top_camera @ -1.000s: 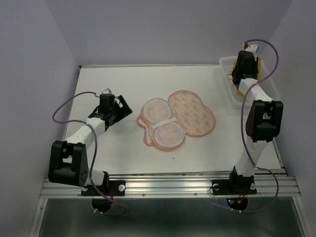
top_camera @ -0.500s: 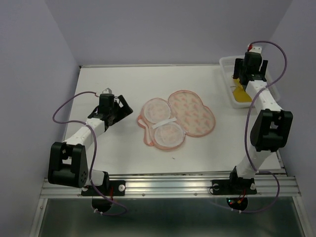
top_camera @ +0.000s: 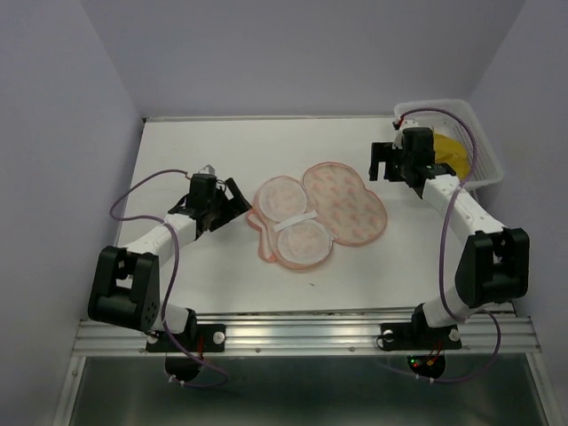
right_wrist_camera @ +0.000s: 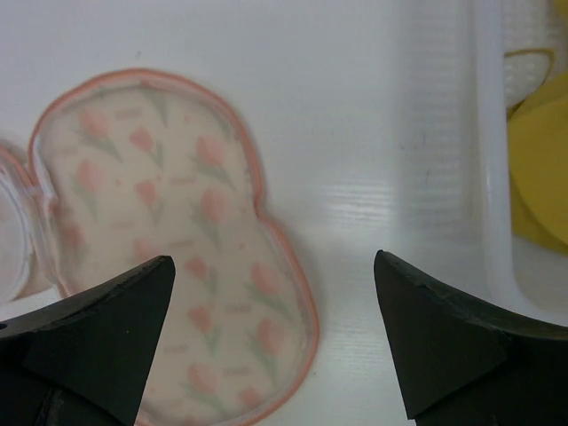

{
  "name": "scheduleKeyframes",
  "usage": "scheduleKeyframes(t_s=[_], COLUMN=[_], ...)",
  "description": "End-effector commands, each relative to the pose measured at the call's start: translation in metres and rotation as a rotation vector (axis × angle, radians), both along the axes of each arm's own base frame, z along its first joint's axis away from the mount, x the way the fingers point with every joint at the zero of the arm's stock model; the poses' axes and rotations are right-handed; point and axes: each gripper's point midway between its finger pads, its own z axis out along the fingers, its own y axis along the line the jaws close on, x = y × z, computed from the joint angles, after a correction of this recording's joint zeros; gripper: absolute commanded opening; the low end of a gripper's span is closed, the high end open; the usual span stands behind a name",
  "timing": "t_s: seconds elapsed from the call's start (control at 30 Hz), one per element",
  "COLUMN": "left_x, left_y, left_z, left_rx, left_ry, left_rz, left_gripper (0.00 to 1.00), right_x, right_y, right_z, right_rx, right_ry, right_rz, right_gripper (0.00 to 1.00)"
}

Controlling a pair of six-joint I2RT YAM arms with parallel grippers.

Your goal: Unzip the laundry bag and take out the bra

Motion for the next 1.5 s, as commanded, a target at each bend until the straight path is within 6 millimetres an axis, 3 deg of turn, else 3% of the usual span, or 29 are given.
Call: scheduleKeyframes(t_s=[0.0,0.07,0.17,0.23,0.47,0.53,0.57,0.6,0.67,0.7,0.73,0.77,0.8,0.83,0.9,1.0,1.17,1.2,1.27,1.3,1.37,1.4,1.47], left_x=[0.003,0.004,0.006,0.007,0.018,0.022,0.023,0.023,0.027,0.027,0.027,0.030,0.032,0.034,0.040,0.050,0.058,0.059,0.061,0.060,0.061,0.060,0.059], left_y=[-0.017,-0.024,-0.030,-0.033,-0.048,-0.052,-0.053,-0.054,-0.057,-0.057,-0.058,-0.058,-0.058,-0.060,-0.064,-0.068,-0.069,-0.070,-0.071,-0.073,-0.074,-0.075,-0.076], left_z=[-0.007,-0.010,-0.018,-0.026,-0.041,-0.045,-0.046,-0.050,-0.049,-0.051,-0.052,-0.052,-0.051,-0.051,-0.046,-0.040,-0.033,-0.033,-0.032,-0.033,-0.033,-0.035,-0.036], left_rx=[-0.029,-0.028,-0.031,-0.023,-0.017,-0.020,-0.019,-0.016,-0.014,-0.012,-0.012,-0.011,-0.013,-0.012,-0.017,-0.014,-0.007,-0.007,-0.010,-0.009,-0.007,-0.008,-0.010], left_ry=[-0.004,0.001,0.015,0.032,0.055,0.062,0.063,0.072,0.066,0.073,0.075,0.070,0.068,0.064,0.051,0.031,0.012,0.012,0.008,0.011,0.011,0.014,0.015], left_rz=[-0.040,-0.056,-0.067,-0.075,-0.101,-0.110,-0.117,-0.122,-0.127,-0.127,-0.127,-0.123,-0.120,-0.125,-0.129,-0.133,-0.129,-0.130,-0.133,-0.137,-0.136,-0.137,-0.138], left_gripper=[0.99,0.99,0.87,0.85,0.74,0.64,0.60,0.46,0.34,0.29,0.23,0.15,0.13,0.13,0.06,0.04,0.04,0.04,0.04,0.04,0.04,0.04,0.04], right_x=[-0.014,-0.018,-0.019,-0.018,-0.016,-0.020,-0.023,-0.025,-0.034,-0.036,-0.037,-0.039,-0.041,-0.041,-0.043,-0.044,-0.047,-0.050,-0.053,-0.056,-0.060,-0.066,-0.068], right_y=[0.012,0.012,0.009,0.005,-0.006,-0.009,-0.010,-0.010,-0.008,-0.008,-0.009,-0.009,-0.009,-0.008,-0.004,0.005,0.025,0.042,0.057,0.080,0.102,0.125,0.153], right_z=[-0.037,-0.055,-0.085,-0.105,-0.135,-0.143,-0.149,-0.153,-0.162,-0.161,-0.160,-0.155,-0.156,-0.145,-0.136,-0.108,-0.063,-0.058,-0.052,-0.046,-0.042,-0.037,-0.026], right_rx=[0.104,0.104,0.092,0.075,0.029,0.015,0.014,0.017,0.026,0.027,0.023,0.024,0.023,0.031,0.049,0.029,-0.120,-0.141,-0.168,-0.174,-0.191,-0.200,-0.180], right_ry=[0.116,0.163,0.236,0.282,0.341,0.359,0.374,0.385,0.413,0.411,0.407,0.397,0.401,0.375,0.355,0.287,0.197,0.189,0.184,0.168,0.153,0.140,0.120], right_rz=[0.021,0.013,-0.009,-0.032,-0.092,-0.110,-0.113,-0.119,-0.114,-0.110,-0.109,-0.109,-0.108,-0.101,-0.080,-0.048,-0.026,0.011,0.031,0.083,0.127,0.176,0.236], right_gripper=[1.00,0.98,0.93,0.91,0.91,0.89,0.85,0.73,0.55,0.46,0.30,0.25,0.21,0.15,0.11,0.01,0.01,0.01,0.01,0.01,0.01,0.01,0.01])
